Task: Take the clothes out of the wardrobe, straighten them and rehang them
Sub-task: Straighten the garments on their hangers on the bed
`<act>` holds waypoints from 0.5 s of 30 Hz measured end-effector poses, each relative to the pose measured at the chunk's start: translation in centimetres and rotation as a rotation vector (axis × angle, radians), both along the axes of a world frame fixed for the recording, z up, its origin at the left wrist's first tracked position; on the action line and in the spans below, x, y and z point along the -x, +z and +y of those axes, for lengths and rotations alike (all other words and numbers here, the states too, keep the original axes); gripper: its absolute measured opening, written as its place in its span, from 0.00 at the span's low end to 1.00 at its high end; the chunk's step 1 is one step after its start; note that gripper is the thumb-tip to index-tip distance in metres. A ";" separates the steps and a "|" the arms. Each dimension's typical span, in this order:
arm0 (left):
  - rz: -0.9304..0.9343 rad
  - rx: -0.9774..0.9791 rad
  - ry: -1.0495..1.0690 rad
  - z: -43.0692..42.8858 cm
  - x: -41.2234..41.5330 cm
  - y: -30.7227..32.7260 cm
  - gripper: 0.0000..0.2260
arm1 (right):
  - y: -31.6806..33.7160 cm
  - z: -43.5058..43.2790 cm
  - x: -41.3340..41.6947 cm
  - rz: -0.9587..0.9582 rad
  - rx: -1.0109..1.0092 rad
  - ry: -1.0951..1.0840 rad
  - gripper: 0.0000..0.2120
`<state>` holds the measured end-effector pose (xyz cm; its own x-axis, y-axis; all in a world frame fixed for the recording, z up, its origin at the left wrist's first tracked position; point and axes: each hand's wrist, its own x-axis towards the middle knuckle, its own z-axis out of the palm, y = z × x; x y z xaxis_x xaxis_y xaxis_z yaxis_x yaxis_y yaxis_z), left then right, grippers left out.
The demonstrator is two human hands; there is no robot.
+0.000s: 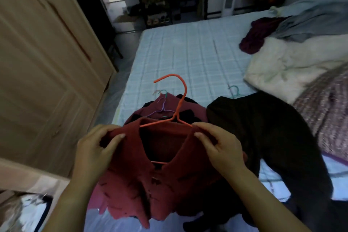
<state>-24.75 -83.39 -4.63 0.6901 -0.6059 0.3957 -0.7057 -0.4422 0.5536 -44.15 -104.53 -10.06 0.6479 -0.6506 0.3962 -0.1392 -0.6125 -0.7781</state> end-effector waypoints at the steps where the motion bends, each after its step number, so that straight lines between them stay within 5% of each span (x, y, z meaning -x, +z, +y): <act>1: -0.004 0.011 -0.038 0.0 0.1 0.0 0.05 | 0.4 0.8 0.8 -0.006 0.024 -0.055 0.14; 15: 0.017 0.063 -0.491 2.6 4.1 -2.1 0.15 | 3.0 17.7 11.2 -0.020 0.131 -0.709 0.12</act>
<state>-28.84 -80.82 -6.78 0.3359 -0.8364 0.4331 -0.8131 -0.0254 0.5816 -55.34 -86.80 -7.07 0.0792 -0.8580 0.5075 -0.5243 -0.4688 -0.7108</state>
